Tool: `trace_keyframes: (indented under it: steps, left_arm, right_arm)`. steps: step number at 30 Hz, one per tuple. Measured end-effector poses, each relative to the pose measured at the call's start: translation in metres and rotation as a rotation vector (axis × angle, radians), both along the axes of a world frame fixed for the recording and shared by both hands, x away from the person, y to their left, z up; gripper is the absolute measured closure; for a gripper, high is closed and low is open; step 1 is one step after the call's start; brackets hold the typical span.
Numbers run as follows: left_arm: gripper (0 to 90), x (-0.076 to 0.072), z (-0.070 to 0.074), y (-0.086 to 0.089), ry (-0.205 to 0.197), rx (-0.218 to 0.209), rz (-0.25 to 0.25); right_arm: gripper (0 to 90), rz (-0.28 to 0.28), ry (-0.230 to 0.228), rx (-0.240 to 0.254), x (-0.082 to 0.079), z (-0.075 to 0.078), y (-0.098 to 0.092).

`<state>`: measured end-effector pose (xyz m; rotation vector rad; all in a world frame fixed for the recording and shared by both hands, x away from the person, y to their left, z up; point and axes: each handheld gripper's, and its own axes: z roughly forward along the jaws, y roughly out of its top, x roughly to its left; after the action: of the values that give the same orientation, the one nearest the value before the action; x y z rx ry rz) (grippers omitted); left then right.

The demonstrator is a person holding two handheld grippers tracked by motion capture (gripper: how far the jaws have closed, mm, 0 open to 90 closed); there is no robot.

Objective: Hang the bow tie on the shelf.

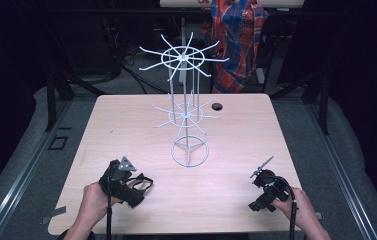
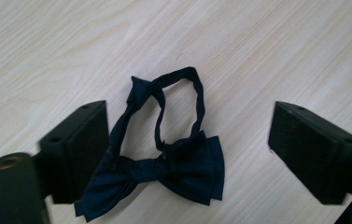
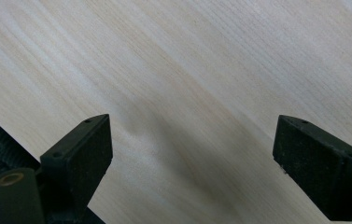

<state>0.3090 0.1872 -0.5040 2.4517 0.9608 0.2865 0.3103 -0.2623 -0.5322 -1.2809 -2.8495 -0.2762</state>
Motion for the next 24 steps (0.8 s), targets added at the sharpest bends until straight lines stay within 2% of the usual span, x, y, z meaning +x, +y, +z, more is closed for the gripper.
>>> trace_keyframes:
  steps: [2,4,5,6,9,10,11,13,14,15,17,18,19,20,24]
  left_arm:
    - [19.7,-0.001,0.000,-0.004,-0.001,0.008,-0.005]
    - [26.7,-0.001,-0.001,-0.008,0.003,0.022,-0.023]
    - [27.4,-0.001,-0.002,-0.009,0.006,0.022,-0.026]
    - [29.5,-0.001,-0.003,-0.010,0.008,0.031,-0.027]
    - [34.6,0.002,-0.006,-0.013,0.034,0.059,-0.029]
    - [37.1,0.003,-0.008,-0.014,0.039,0.075,-0.020]
    - [38.8,0.004,-0.010,-0.014,0.046,0.088,-0.020]
    - [42.6,0.005,-0.012,-0.015,0.064,0.083,-0.020]
    - [44.4,0.005,-0.013,-0.015,0.072,0.081,-0.021]
    - [45.4,0.006,-0.014,-0.015,0.084,0.075,-0.026]
    - [48.8,0.008,-0.016,-0.016,0.102,0.079,-0.021]
    - [49.7,0.009,-0.018,-0.016,0.110,0.081,-0.022]
    - [50.6,0.009,-0.018,-0.017,0.123,0.080,-0.023]
    - [52.2,0.010,-0.019,-0.017,0.125,0.081,-0.022]
    - [58.9,0.013,-0.024,-0.022,0.148,0.102,-0.043]
  right_arm:
    - [11.7,-0.003,-0.006,0.000,0.000,0.000,0.000]
    - [11.8,-0.037,-0.029,0.035,-0.003,-0.002,0.001]
    - [11.8,-0.014,-0.016,0.013,-0.002,0.000,0.000]
    - [11.8,-0.038,-0.029,0.034,-0.003,-0.002,0.001]
    - [11.8,0.006,-0.006,-0.011,0.000,0.001,0.000]
    - [11.9,-0.065,-0.052,0.057,-0.005,-0.005,0.002]
    - [12.1,-0.066,-0.050,0.055,-0.005,-0.005,0.002]
    - [12.2,-0.062,-0.048,0.049,-0.005,-0.005,0.003]
    - [12.3,-0.001,-0.011,-0.010,-0.001,0.001,0.002]
    - [12.3,-0.009,-0.018,0.003,-0.001,-0.001,0.003]
    - [12.3,0.035,0.013,-0.038,0.002,0.002,0.003]
    - [12.4,0.004,0.001,-0.009,0.001,-0.001,0.003]
    - [12.4,-0.006,-0.008,-0.020,0.000,-0.002,0.003]
    - [12.4,-0.013,-0.010,-0.008,0.000,-0.002,0.003]
    - [12.4,-0.011,-0.012,-0.006,0.001,-0.003,0.005]
